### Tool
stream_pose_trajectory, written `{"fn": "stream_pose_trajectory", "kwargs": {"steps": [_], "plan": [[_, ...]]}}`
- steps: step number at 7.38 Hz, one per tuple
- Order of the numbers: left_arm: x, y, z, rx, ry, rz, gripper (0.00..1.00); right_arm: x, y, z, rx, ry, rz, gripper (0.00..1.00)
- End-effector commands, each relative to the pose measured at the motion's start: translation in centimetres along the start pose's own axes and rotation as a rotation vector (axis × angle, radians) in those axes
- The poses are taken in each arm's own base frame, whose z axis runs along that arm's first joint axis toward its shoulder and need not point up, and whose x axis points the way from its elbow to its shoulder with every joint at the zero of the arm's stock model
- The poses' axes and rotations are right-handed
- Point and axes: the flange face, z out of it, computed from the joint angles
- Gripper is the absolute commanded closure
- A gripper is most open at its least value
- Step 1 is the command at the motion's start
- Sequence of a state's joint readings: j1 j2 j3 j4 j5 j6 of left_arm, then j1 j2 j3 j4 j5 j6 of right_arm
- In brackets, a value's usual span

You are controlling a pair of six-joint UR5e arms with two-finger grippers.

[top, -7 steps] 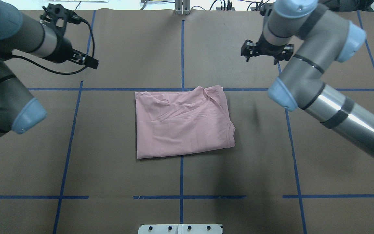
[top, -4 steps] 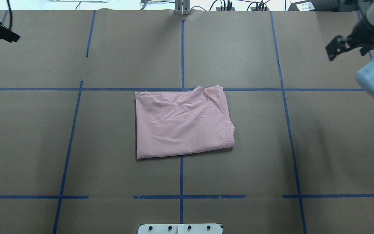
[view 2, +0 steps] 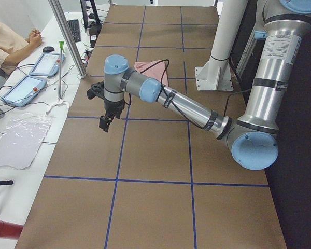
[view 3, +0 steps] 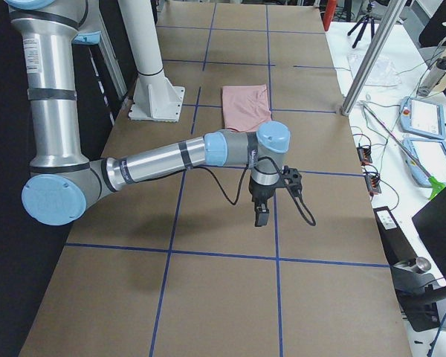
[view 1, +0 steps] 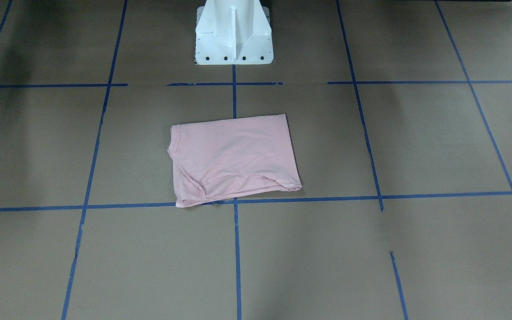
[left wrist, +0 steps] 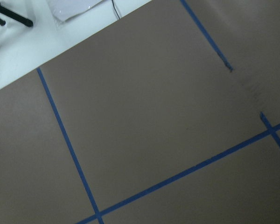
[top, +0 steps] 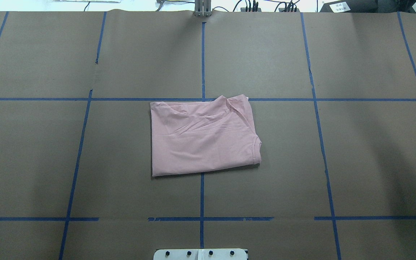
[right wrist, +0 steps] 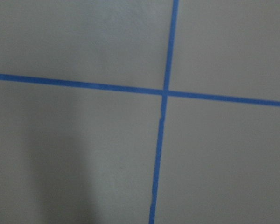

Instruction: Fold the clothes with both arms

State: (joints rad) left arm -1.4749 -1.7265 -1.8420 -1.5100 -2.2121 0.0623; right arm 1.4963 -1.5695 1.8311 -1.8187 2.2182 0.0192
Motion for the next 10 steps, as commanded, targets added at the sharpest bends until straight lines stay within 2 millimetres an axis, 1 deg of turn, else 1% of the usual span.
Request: {"fn": "stream_pose_trajectory", "kwargs": {"steps": [1, 2, 3, 4, 5, 6, 8, 9, 10], "plan": [[-6.3, 10.7, 3.9, -0.094, 0.077, -0.059, 0.0, 6.9, 6.4, 1.9, -0.032, -0.057, 0.079, 0.0], [-7.5, 13.6, 4.8, -0.122, 0.08, -0.098, 0.0, 8.6, 8.9, 3.2, -0.057, -0.062, 0.075, 0.0], [-8.6, 15.6, 5.8, -0.149, 0.086, -0.134, 0.0, 9.1, 9.5, 3.6, -0.063, -0.063, 0.086, 0.0], [-9.2, 16.3, 5.8, -0.144, 0.099, -0.153, 0.0, 9.2, 9.9, 3.8, -0.068, -0.064, 0.09, 0.0], [-8.8, 18.7, 6.3, -0.141, 0.168, -0.186, 0.0, 9.3, 10.3, 4.1, -0.075, -0.065, 0.1, 0.0], [-8.7, 18.8, 6.2, -0.137, 0.177, -0.191, 0.0, 9.4, 10.5, 4.2, -0.077, -0.066, 0.102, 0.0], [-8.4, 17.8, 5.6, -0.12, 0.17, -0.175, 0.0, 9.4, 10.5, 4.2, -0.078, -0.066, 0.103, 0.0], [-8.3, 17.6, 5.5, -0.118, 0.17, -0.172, 0.0, 9.3, 10.4, 4.1, -0.075, -0.066, 0.102, 0.0], [-8.4, 17.8, 5.7, -0.123, 0.173, -0.177, 0.0, 9.3, 10.2, 4.0, -0.073, -0.066, 0.1, 0.0]]}}
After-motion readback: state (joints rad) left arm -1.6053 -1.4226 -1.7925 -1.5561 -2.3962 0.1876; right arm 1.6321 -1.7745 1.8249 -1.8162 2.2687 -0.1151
